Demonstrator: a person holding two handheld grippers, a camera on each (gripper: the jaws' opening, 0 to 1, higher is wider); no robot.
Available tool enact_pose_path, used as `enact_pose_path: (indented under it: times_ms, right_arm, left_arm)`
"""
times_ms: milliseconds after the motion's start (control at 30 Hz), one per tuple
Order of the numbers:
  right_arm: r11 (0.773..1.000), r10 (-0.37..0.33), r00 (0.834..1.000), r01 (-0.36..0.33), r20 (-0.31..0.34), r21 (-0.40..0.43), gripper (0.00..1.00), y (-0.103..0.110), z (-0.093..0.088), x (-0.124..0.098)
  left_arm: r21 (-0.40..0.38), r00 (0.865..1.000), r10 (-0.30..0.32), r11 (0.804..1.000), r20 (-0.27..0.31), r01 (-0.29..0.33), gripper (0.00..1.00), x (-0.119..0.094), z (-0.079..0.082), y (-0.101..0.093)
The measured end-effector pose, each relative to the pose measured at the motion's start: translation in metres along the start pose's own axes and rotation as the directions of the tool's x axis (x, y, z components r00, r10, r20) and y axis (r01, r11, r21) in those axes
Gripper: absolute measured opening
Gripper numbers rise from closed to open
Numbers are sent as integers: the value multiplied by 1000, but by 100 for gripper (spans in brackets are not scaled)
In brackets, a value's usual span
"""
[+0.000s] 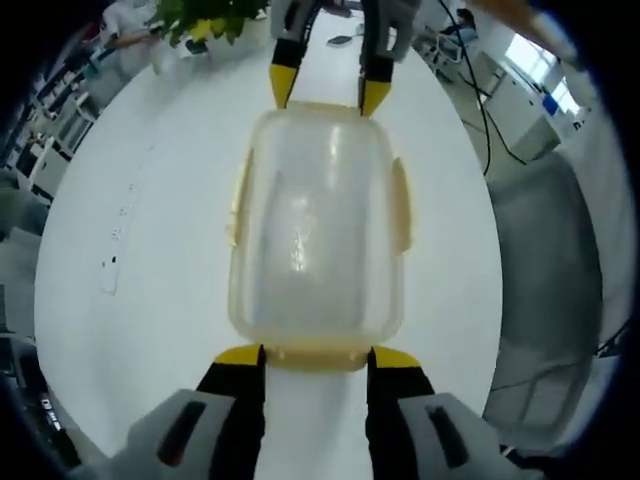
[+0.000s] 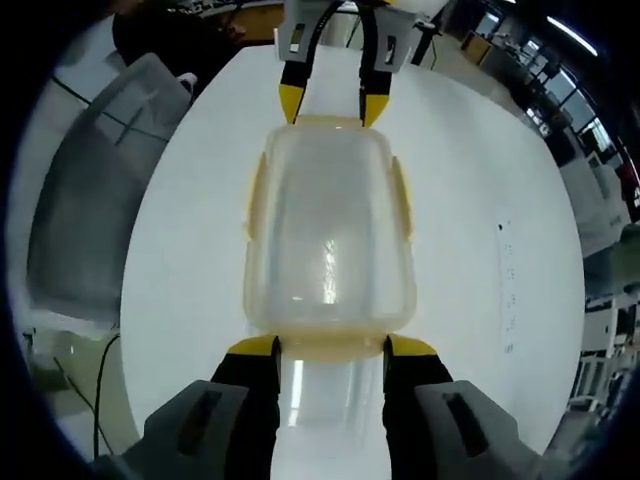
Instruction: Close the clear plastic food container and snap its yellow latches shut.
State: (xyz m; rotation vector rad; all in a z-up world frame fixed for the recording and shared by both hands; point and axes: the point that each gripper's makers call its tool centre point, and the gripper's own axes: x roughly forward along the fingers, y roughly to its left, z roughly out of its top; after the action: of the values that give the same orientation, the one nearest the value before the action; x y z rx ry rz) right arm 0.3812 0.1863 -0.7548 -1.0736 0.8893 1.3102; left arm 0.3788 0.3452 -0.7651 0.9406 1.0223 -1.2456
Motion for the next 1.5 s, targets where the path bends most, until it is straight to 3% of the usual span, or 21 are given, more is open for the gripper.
enact_pose_path:
  times_ms: [567, 1200, 1300, 1333, 1367, 1400, 1433, 1500]
  right_arm:
    - [1000, -1, 1000, 1, -21, 13, 36, 2, -60, -8]
    - [1000, -16, 1000, 16, -21, 26, 36, 11, -98, -17]
    - [999, -13, 999, 14, -44, 31, 36, 12, -110, -16]
    - [999, -14, 999, 16, -45, 34, 36, 12, -113, -15]
    - [999, -13, 999, 14, -42, 36, 36, 13, -116, -15]
    - [999, -21, 997, 24, -68, 43, 37, 13, -123, -15]
    - [998, -30, 998, 34, -59, 60, 37, 11, -124, -14]
    - [995, -15, 1000, 17, -18, 103, 37, 13, -123, -16]
  left_arm:
    - [30, 995, 23, 999, 95, -26, 33, 28, 53, -5]
    - [68, 985, 73, 994, 158, -85, 33, 42, 92, -10]
    - [78, 983, 78, 993, 164, -92, 33, 45, 104, -11]
    - [53, 988, 54, 997, 144, -62, 33, 45, 106, -13]
    - [-8, 997, -9, 1000, 73, 9, 33, 42, 104, -21]
    - [44, 997, 13, 999, 72, -16, 33, 40, 112, -14]
    - [119, 998, 44, 992, 35, -47, 33, 39, 118, -3]
    - [167, 997, 59, 985, -53, -50, 33, 40, 119, 2]
